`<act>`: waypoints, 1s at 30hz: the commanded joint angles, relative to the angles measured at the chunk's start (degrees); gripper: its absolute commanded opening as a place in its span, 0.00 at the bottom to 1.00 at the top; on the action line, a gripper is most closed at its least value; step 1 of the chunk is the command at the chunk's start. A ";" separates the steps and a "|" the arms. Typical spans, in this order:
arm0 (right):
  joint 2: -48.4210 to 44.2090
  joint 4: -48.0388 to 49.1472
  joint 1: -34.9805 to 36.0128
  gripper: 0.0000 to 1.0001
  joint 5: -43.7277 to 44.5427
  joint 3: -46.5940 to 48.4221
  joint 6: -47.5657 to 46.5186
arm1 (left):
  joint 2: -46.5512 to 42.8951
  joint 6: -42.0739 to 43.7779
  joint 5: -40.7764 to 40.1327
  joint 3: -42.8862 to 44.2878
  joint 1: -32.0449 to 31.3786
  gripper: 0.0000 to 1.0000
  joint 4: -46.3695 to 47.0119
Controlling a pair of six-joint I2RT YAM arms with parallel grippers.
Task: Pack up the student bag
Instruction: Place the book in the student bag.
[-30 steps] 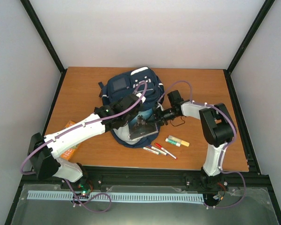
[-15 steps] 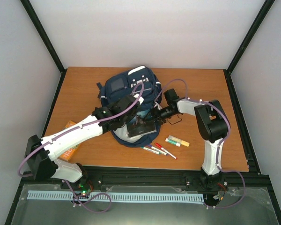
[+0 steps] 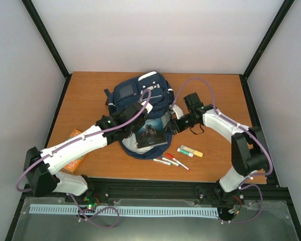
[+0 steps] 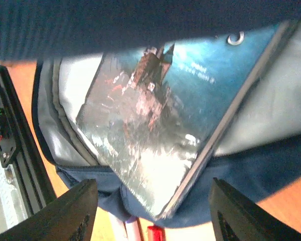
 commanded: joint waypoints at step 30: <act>-6.02 18.48 32.78 0.34 45.81 -13.53 -47.66 | -3.94 -3.11 0.77 1.05 -0.24 0.01 7.51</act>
